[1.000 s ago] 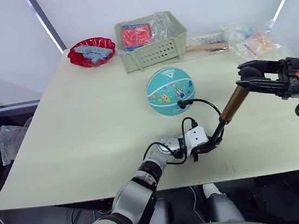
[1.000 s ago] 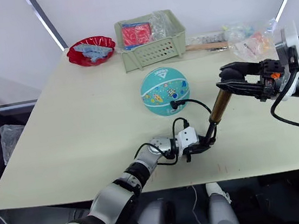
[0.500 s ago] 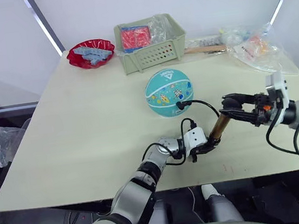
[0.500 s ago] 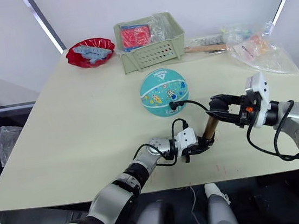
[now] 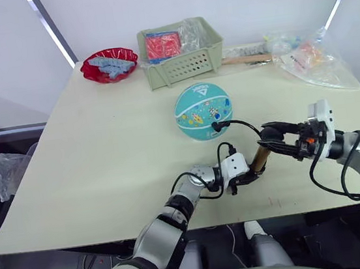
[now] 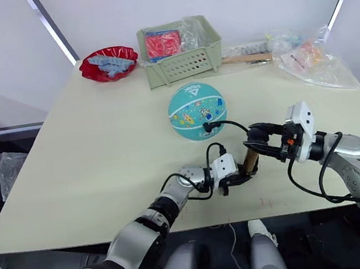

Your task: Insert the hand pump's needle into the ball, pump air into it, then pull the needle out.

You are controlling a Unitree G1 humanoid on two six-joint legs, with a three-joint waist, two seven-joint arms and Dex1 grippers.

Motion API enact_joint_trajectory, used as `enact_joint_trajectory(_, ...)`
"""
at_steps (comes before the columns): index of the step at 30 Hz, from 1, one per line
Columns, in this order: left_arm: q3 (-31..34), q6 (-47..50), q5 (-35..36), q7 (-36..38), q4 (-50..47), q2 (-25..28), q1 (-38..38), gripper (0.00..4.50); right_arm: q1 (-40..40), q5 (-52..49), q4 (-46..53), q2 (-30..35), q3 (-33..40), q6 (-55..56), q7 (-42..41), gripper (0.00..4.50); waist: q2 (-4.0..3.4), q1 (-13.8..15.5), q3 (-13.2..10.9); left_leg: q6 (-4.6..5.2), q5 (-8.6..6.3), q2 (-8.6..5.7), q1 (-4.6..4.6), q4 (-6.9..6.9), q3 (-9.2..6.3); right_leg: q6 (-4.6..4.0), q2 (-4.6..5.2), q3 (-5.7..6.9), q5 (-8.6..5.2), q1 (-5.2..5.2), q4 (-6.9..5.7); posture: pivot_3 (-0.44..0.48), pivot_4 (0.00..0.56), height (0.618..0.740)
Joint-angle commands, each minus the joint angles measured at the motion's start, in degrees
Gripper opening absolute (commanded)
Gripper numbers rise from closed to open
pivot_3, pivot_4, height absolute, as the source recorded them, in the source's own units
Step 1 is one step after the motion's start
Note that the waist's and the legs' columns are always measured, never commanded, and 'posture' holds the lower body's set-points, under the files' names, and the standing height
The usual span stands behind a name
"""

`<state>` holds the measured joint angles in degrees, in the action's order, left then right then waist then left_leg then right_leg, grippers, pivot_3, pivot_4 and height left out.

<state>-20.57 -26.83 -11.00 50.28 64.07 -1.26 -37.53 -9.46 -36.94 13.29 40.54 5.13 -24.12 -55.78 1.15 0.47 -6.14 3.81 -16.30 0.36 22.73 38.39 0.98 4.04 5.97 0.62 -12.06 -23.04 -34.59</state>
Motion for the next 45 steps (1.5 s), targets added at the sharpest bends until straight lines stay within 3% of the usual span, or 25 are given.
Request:
enact_joint_trajectory(1, -2.33, 2.08, -3.67, 1.52, 5.14, 3.78, 4.13, 1.12, -3.89, -3.8, 3.43, 3.85, 7.51, -2.99, 1.32, 2.07, -0.19, 0.02, -0.23, 0.0, 0.0, 0.0, 0.04, 0.0, 0.01, 0.0, 0.0, -0.01, 0.0, -0.04, 0.0, 0.0, 0.15, 0.738)
enact_joint_trajectory(8, -2.66, 2.12, -3.72, 1.24, 4.99, 2.85, 4.82, 1.12, -11.59, -11.31, 4.51, 11.03, 12.88, -12.04, 2.41, 2.07, -0.39, 0.17, -0.61, 0.01, 0.01, -0.02, 0.08, 0.02, 0.09, 0.0, -0.03, -0.02, 0.0, -0.06, -0.03, 0.0, 0.15, 0.738)
enact_joint_trajectory(20, -2.43, 2.56, -3.5, -0.09, 5.15, 2.16, 5.85, 1.12, -21.81, -18.48, 3.43, 15.63, 16.67, -19.65, 4.59, 2.07, -0.43, 0.29, -0.63, 0.01, 0.01, -0.04, 0.09, 0.03, 0.13, 0.01, -0.01, -0.06, 0.01, -0.06, -0.03, 0.0, 0.15, 0.738)
enact_joint_trajectory(30, -2.38, 2.56, -3.38, 0.01, 5.16, 1.66, 5.56, 1.12, -8.91, -8.82, 4.46, 14.94, 8.65, -15.21, 1.1, 2.07, -0.31, 0.15, -0.2, 0.01, 0.01, -0.03, -0.01, 0.01, 0.11, 0.01, 0.0, -0.08, 0.0, -0.03, -0.01, 0.0, 0.15, 0.738)
enact_joint_trajectory(45, -2.4, 2.28, -3.38, 0.16, 4.65, 1.82, 6.03, 1.12, 1.53, 6.85, -2.41, 3.28, -5.49, -0.08, 3.01, 2.07, 0.02, -0.2, 0.47, 0.01, 0.0, 0.02, -0.3, -0.04, 0.06, 0.0, -0.03, -0.03, -0.02, 0.23, 0.01, 0.0, 0.15, 0.738)
